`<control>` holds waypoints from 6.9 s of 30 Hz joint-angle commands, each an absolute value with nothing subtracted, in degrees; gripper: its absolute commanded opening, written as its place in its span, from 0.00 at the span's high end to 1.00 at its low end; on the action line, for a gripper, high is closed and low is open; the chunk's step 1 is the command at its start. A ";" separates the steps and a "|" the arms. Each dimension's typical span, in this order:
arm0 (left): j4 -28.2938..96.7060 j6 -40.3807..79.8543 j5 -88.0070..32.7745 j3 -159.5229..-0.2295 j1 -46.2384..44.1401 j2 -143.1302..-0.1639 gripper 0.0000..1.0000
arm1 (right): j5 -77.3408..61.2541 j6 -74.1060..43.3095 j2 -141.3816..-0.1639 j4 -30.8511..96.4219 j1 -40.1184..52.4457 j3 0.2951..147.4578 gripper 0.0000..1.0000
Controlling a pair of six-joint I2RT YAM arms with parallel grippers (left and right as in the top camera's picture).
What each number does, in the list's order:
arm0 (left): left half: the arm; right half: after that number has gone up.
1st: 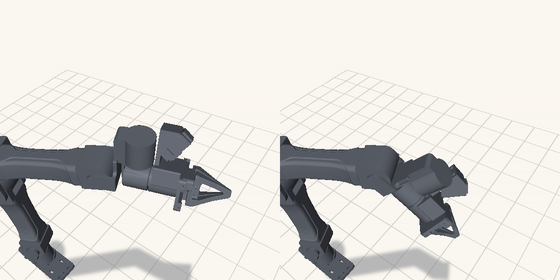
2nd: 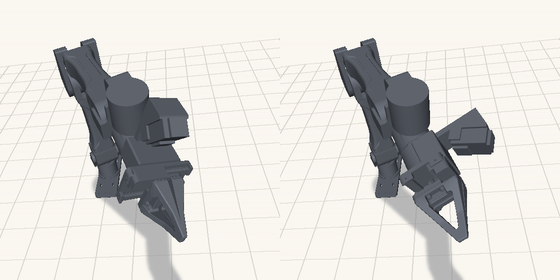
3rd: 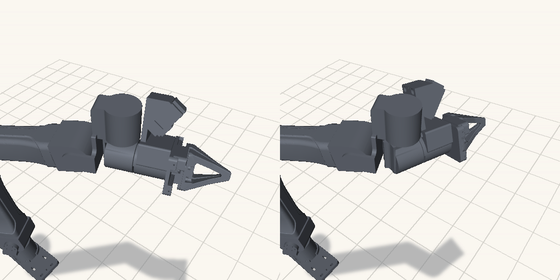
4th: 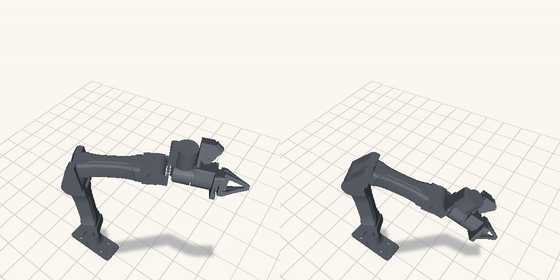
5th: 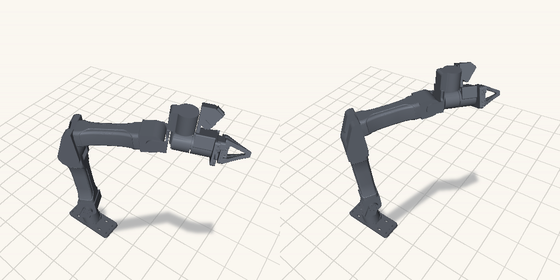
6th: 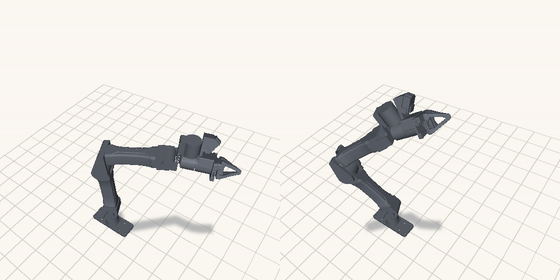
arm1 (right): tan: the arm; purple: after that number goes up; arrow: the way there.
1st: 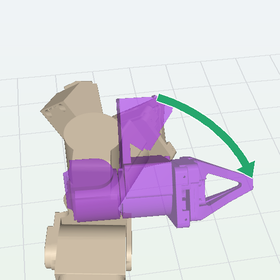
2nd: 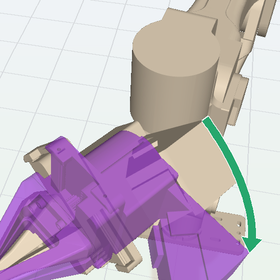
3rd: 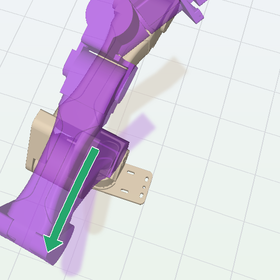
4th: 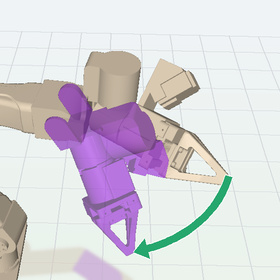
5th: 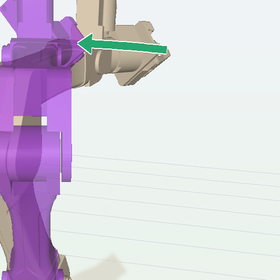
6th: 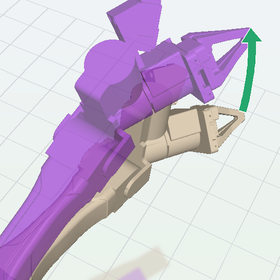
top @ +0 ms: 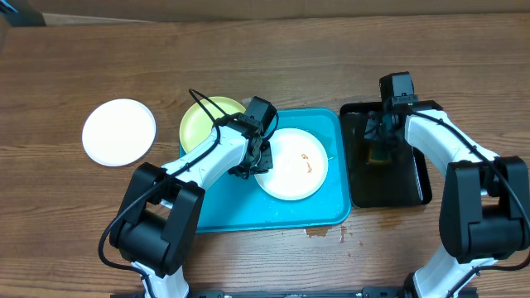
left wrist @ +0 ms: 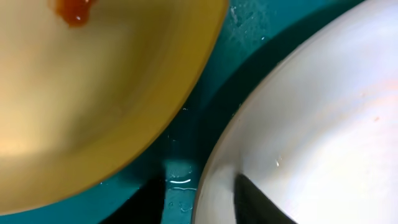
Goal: Clean dirty plates on tray and stack at the side
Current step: 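Lift the sponge with the right gripper and carry it over the white plate, then scrub the white plate surface with the sponge in the right gripper, then return the sponge to the basin, release it, raise the right arm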
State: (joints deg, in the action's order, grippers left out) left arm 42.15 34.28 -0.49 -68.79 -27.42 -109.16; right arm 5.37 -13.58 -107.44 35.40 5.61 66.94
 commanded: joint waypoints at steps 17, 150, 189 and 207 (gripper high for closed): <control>41.74 34.26 0.62 -68.27 -27.83 -110.26 0.96 | 4.86 -11.94 -107.37 56.10 5.26 76.55 0.96; 43.42 34.24 -0.71 -68.29 -27.42 -110.26 0.89 | 3.29 -10.68 -107.48 38.96 31.07 64.07 0.96; 43.27 34.24 -1.06 -68.27 -27.42 -110.26 0.88 | -17.28 4.08 -107.48 59.99 10.13 83.22 0.96; 43.00 33.15 -0.82 -68.27 -27.42 -110.26 0.72 | -1.13 -3.14 -107.50 57.32 3.25 77.21 0.64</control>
